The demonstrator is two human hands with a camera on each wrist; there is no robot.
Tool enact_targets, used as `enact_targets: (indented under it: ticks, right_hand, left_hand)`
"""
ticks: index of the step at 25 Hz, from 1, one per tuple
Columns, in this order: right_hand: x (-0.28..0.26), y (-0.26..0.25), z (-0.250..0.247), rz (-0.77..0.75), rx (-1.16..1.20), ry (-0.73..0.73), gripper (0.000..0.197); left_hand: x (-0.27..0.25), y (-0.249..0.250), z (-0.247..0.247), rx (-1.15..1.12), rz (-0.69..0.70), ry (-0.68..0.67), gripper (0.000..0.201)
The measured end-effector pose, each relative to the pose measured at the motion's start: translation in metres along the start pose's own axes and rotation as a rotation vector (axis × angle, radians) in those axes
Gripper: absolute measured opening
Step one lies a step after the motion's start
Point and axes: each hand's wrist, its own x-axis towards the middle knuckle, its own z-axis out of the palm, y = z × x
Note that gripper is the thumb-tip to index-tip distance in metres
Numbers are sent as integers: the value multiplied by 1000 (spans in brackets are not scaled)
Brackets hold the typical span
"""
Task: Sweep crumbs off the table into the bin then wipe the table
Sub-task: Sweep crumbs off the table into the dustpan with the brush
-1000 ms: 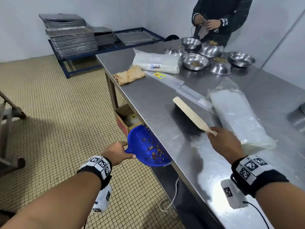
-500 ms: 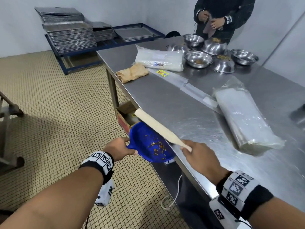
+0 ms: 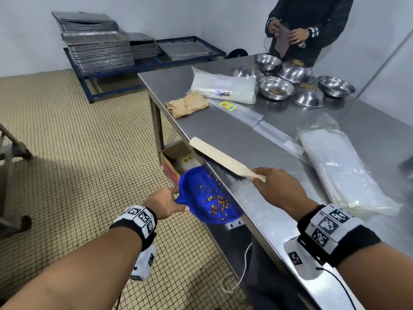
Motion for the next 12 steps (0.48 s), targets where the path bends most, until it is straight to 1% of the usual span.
enact_targets:
  ticks: [2, 6, 9, 12]
  right_hand:
    - [13, 5, -5, -29, -45, 1, 31]
    - [36, 9, -9, -157, -158, -40, 32]
    - [53, 8, -9, -236, -181, -62, 32]
    - [64, 3, -16, -235, -198, -44, 33]
  left_hand:
    - [4, 0, -2, -2, -11, 15, 74]
    - [9, 3, -2, -24, -75, 26, 86]
    - [12, 8, -3, -26, -92, 36, 84]
    - [12, 10, -1, -50, -107, 36, 82]
